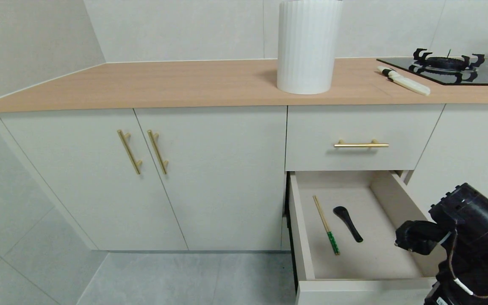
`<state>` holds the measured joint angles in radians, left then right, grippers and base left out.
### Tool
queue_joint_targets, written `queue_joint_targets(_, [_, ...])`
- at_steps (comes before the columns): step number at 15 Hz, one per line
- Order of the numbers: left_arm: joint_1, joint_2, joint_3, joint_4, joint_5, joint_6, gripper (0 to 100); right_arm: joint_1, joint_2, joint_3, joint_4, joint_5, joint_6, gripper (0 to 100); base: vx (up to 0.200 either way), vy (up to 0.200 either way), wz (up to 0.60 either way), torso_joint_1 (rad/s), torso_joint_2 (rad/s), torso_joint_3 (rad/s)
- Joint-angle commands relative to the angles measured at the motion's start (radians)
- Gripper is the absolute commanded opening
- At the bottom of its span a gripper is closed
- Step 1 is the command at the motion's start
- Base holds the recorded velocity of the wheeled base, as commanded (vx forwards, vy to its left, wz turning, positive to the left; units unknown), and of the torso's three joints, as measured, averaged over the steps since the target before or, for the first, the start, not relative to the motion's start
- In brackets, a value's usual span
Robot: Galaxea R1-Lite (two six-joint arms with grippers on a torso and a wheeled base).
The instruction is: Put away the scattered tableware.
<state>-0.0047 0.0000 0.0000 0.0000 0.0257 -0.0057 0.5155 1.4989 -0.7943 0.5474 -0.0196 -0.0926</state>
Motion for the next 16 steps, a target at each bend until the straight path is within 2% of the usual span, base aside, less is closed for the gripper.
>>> queue_joint_targets(1, [0.0,0.0,0.0,0.0,0.0,0.0,100,0.017,0.006,0.003,0.028,0.0,-0.027,100,0.0,0.0,0.0,0.0,0.0,0.0])
queue_joint_targets(9, [0.0,0.0,0.0,0.0,0.0,0.0,100,0.017,0.107,0.003,0.031,-0.01,-0.033,100,0.0,0.0,0.0,0.0,0.0,0.0])
queue_joint_targets(12, [0.0,0.0,0.0,0.0,0.0,0.0,100,0.017,0.144,-0.005,0.025,-0.023,0.011,100,0.0,0.0,0.0,0.0,0.0,0.0])
queue_joint_targets(16, [0.0,0.0,0.0,0.0,0.0,0.0,100,0.017,0.219,-0.042,0.02,-0.094,0.105,100,0.0,0.0,0.0,0.0,0.0,0.0])
